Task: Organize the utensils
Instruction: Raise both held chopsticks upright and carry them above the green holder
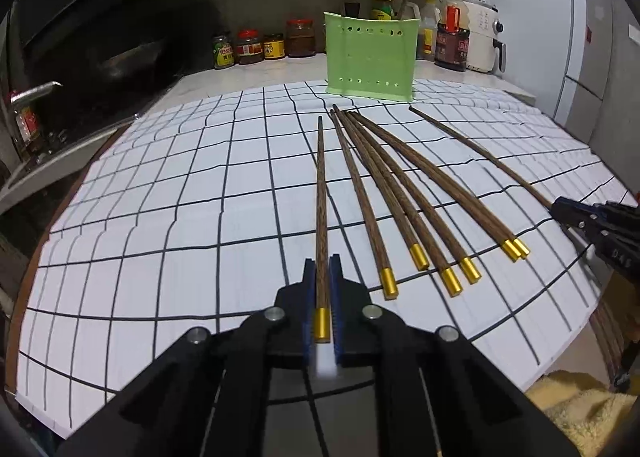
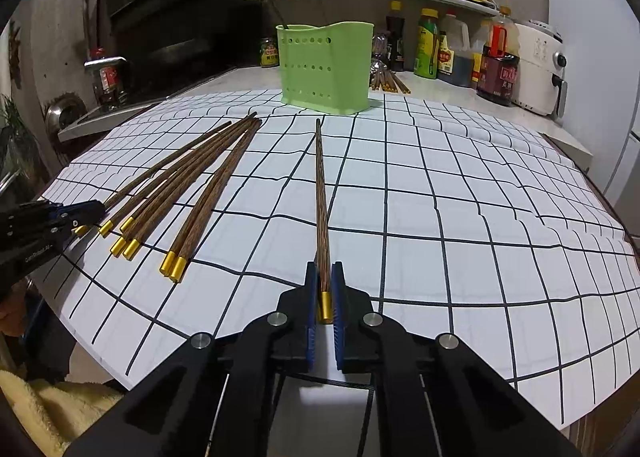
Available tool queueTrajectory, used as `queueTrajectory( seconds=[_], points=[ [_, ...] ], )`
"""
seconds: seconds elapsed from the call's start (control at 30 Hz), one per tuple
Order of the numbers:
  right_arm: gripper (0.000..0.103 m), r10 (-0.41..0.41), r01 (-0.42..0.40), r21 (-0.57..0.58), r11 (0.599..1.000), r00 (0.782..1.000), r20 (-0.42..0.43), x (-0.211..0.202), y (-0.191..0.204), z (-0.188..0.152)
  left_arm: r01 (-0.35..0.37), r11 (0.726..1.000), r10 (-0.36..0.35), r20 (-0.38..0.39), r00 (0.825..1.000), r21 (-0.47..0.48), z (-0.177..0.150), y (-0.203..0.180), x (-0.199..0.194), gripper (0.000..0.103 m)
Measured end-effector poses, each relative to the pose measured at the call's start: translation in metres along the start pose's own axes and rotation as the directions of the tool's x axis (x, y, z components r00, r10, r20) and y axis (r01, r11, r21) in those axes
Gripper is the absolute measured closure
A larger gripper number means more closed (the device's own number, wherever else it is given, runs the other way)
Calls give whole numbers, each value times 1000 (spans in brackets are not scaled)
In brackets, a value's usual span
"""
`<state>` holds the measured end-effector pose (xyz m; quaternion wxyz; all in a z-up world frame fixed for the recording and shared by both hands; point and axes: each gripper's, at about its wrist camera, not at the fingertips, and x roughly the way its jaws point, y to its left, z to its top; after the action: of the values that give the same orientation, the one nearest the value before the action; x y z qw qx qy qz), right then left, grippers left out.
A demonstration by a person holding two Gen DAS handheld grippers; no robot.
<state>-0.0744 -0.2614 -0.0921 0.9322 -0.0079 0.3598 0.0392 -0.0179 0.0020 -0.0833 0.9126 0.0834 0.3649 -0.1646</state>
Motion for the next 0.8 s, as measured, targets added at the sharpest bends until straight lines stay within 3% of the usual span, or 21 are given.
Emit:
queueTrajectory(
  seconds=[0.2,0.33,0.57,0.8],
  points=[
    [96,40,-40,60,997,999,-3,-6,-6,5,8,999,-6,68,998,-32,12,6,-15,96],
    [96,81,-87,124,988,995,49,-26,-15,23,4,999,2,144,990,-38,29,10,-31,96],
    [96,77,-108,123,987,969,233,-79,-18,73,6,998,13,320,947,-59,73,21,-73,96],
    [96,59,-95,91,991,939,338,-109,-15,126,52,996,-19,408,913,-70,106,29,-100,96]
  ],
)
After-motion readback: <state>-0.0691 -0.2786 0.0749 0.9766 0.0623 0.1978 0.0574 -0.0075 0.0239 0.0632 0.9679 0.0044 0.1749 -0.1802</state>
